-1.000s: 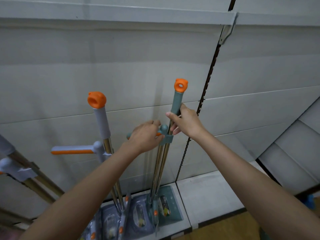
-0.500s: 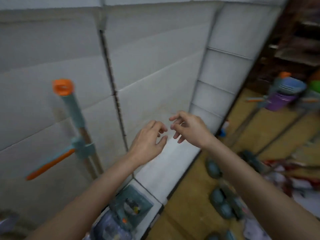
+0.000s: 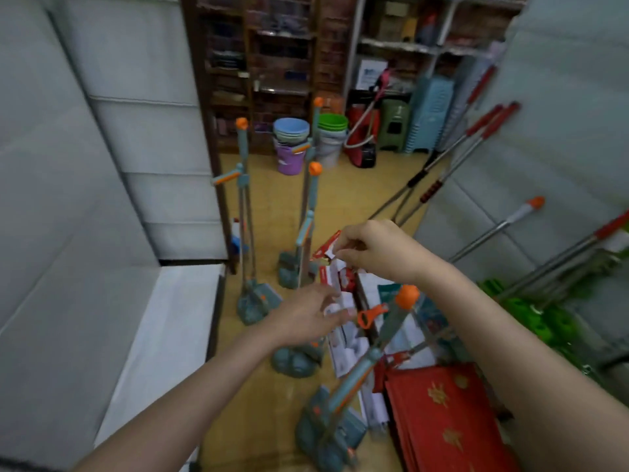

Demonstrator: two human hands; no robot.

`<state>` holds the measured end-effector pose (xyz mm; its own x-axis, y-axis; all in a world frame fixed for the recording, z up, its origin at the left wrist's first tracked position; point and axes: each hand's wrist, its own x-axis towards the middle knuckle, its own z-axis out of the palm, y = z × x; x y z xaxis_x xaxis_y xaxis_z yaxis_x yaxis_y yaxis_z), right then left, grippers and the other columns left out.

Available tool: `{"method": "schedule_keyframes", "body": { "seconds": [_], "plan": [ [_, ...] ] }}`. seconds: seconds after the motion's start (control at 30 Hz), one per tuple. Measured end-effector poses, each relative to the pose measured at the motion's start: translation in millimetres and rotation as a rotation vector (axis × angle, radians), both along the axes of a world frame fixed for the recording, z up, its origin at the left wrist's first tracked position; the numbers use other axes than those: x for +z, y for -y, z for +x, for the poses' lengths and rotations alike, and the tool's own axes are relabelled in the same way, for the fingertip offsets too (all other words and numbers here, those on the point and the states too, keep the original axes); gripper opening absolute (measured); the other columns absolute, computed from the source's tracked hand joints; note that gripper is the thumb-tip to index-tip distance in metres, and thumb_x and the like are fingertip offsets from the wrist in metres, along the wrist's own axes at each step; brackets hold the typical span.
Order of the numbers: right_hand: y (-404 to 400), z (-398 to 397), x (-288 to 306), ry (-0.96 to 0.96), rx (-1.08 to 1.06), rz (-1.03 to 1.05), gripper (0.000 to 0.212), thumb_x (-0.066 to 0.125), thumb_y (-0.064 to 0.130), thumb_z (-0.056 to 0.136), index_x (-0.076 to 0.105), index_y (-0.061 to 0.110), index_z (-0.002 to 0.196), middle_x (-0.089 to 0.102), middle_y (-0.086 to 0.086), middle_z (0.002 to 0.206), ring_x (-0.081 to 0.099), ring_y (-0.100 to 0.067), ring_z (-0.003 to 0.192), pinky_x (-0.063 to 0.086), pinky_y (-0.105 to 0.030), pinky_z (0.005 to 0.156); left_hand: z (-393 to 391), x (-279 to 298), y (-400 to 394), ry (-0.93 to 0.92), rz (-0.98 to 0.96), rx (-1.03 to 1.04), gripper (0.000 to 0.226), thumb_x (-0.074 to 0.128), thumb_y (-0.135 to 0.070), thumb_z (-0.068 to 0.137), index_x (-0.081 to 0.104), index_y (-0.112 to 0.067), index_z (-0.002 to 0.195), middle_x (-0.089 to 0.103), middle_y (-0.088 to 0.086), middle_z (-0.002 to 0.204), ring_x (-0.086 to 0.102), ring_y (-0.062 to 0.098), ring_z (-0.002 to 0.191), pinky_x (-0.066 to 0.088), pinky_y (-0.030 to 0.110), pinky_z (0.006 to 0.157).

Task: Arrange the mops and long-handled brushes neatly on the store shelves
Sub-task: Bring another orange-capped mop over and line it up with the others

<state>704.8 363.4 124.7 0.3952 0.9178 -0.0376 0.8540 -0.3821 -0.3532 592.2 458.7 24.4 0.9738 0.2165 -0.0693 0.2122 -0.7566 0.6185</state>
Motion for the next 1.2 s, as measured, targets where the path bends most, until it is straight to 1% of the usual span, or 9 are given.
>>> {"method": "schedule_keyframes", "body": {
  "seconds": [0.1, 0.2, 0.33, 0.43, 0.57, 0.73, 0.83, 0.93, 1.2],
  "plan": [
    [27.6, 32.5, 5.7, 0.082, 0.001, -0.152, 0.038, 0.053, 0.043, 0.091, 0.067, 0.009, 0.083, 0.064, -0.002, 0.075, 0.06, -0.022, 0.073, 0.049, -0.038, 0.067, 28.1, -18.3, 28.2, -0.289, 0.006, -0.18, 0.08, 0.047, -0.068, 0.079, 0.04, -0.011, 0.135, 0.055, 0.009, 0.128, 0.056, 0.025, 0.112, 0.045, 0.033, 0.089],
    [46.2, 54.7, 4.6, -0.015, 0.02, -0.51, 0.062, 0.047, 0.071, 0.078, 0.066, 0.013, 0.091, 0.069, -0.007, 0.091, 0.064, -0.022, 0.081, 0.049, -0.036, 0.073, 42.2, -38.9, 53.6, -0.441, 0.061, -0.314, 0.077, 0.055, -0.063, 0.077, 0.04, -0.011, 0.131, 0.052, 0.009, 0.13, 0.054, 0.026, 0.112, 0.043, 0.029, 0.089],
    [55.4, 72.9, -15.4, -0.342, 0.09, -0.76, 0.052, 0.061, 0.057, 0.08, 0.059, 0.011, 0.104, 0.069, -0.004, 0.104, 0.073, -0.019, 0.081, 0.052, -0.029, 0.064, 55.6, -56.6, 78.0, -0.482, 0.082, -0.231, 0.062, 0.057, -0.034, 0.086, 0.032, -0.01, 0.136, 0.05, 0.015, 0.131, 0.05, 0.031, 0.117, 0.045, 0.039, 0.096],
    [52.3, 81.6, -24.5, -0.463, 0.114, -0.66, 0.041, 0.07, 0.034, 0.081, 0.06, 0.001, 0.103, 0.071, -0.009, 0.096, 0.072, -0.018, 0.078, 0.057, -0.025, 0.062, 63.2, -58.0, 77.2, -0.484, 0.031, -0.136, 0.055, 0.053, -0.026, 0.088, 0.031, -0.012, 0.137, 0.054, 0.015, 0.126, 0.053, 0.031, 0.113, 0.045, 0.037, 0.091],
    [41.8, 82.8, -27.7, -0.327, 0.211, -0.451, 0.029, 0.067, 0.024, 0.082, 0.063, -0.003, 0.094, 0.075, -0.014, 0.084, 0.073, -0.022, 0.072, 0.059, -0.038, 0.068, 63.1, -66.2, 67.3, -0.479, -0.025, -0.012, 0.049, 0.054, -0.036, 0.086, 0.041, -0.013, 0.127, 0.058, 0.012, 0.123, 0.056, 0.029, 0.112, 0.048, 0.041, 0.094],
    [13.3, 73.3, -12.3, -0.519, 0.239, -0.066, 0.019, 0.071, 0.025, 0.08, 0.055, 0.015, 0.078, 0.065, -0.001, 0.068, 0.069, -0.014, 0.059, 0.053, -0.025, 0.052, 42.1, -45.4, 44.8, -0.259, -0.051, 0.27, 0.045, 0.066, -0.041, 0.077, 0.053, -0.018, 0.114, 0.063, 0.003, 0.114, 0.06, 0.021, 0.105, 0.05, 0.033, 0.085],
    [-8.1, 56.1, -2.3, -0.574, 0.274, 0.161, 0.028, 0.076, 0.032, 0.074, 0.053, 0.018, 0.082, 0.059, -0.001, 0.067, 0.067, -0.017, 0.057, 0.058, -0.034, 0.053, 22.4, -10.4, 23.5, -0.138, 0.076, 0.457, 0.034, 0.067, -0.044, 0.076, 0.057, -0.019, 0.098, 0.065, 0.004, 0.099, 0.061, 0.024, 0.094, 0.046, 0.031, 0.071],
    [-34.2, 34.5, -1.7, -0.556, 0.318, 0.18, 0.028, 0.074, 0.031, 0.077, 0.053, 0.018, 0.089, 0.064, -0.002, 0.067, 0.066, -0.01, 0.046, 0.053, -0.025, 0.042, 5.1, 26.8, 4.9, -0.063, 0.236, 0.591, 0.029, 0.069, -0.042, 0.075, 0.045, -0.024, 0.075, 0.061, 0.006, 0.084, 0.061, 0.029, 0.089, 0.038, 0.03, 0.063],
    [-111.7, -33.3, 20.4, -0.652, 0.51, 0.402, 0.023, 0.063, 0.021, 0.087, 0.054, 0.009, 0.104, 0.066, -0.011, 0.074, 0.07, -0.019, 0.054, 0.06, -0.032, 0.051, -68.7, 80.2, -32.5, -0.004, 0.541, 0.895, 0.029, 0.064, -0.047, 0.076, 0.052, -0.022, 0.081, 0.063, 0.002, 0.092, 0.058, 0.027, 0.097, 0.035, 0.032, 0.066]
  ]
}}
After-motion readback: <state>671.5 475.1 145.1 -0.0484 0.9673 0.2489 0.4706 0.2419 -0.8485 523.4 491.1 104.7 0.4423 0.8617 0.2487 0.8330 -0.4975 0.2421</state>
